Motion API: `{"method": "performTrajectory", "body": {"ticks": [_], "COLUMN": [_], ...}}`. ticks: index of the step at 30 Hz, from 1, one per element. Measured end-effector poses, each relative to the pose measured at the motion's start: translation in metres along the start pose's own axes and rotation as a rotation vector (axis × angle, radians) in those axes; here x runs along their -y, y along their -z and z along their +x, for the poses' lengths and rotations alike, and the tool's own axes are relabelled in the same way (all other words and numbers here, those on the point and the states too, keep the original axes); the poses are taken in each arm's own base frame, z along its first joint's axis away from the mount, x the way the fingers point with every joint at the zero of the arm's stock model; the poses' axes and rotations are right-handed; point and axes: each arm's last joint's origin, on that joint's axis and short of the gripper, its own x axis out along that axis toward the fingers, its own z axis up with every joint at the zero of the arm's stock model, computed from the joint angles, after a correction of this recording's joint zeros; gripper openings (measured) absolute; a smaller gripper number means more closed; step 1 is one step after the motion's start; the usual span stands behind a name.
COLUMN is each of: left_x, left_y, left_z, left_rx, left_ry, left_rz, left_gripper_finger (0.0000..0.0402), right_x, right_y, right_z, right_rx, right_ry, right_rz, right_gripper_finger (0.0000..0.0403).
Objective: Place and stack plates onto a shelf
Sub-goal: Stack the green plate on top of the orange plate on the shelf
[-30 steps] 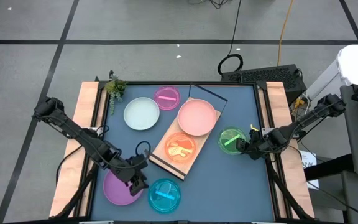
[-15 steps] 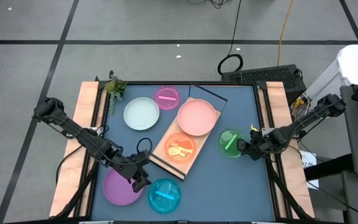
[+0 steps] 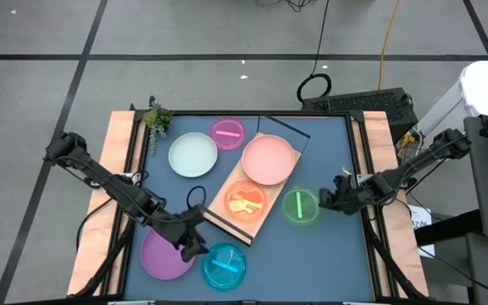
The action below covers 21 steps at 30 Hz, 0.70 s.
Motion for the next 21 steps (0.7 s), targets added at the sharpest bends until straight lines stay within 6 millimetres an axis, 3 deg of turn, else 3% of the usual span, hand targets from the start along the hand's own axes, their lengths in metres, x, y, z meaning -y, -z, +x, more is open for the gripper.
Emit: {"method": "performTrajectory", "body": {"ticks": [12,21], "left_x": [0.007,-0.002], "left_y": [-0.021,-0.053], "left_z": [-0.034,-0.047], "left_rx": [0.104,0.23], "left_ry": [0.155,0.189], "left_rz": [-0.157,-0.233], "left_gripper_finger": [0.0218,0.0218], "right_x": [-0.029,-0.051], "right_y": [0.012,0.016], "right_z": [-0.005,-0.025], "right_rx": [-0.098,-0.096], "right_ry": [-0.297,-0.337], "right_rz": [-0.055,-0.15], "right_gripper_finger": [0.0001,0.0]}}
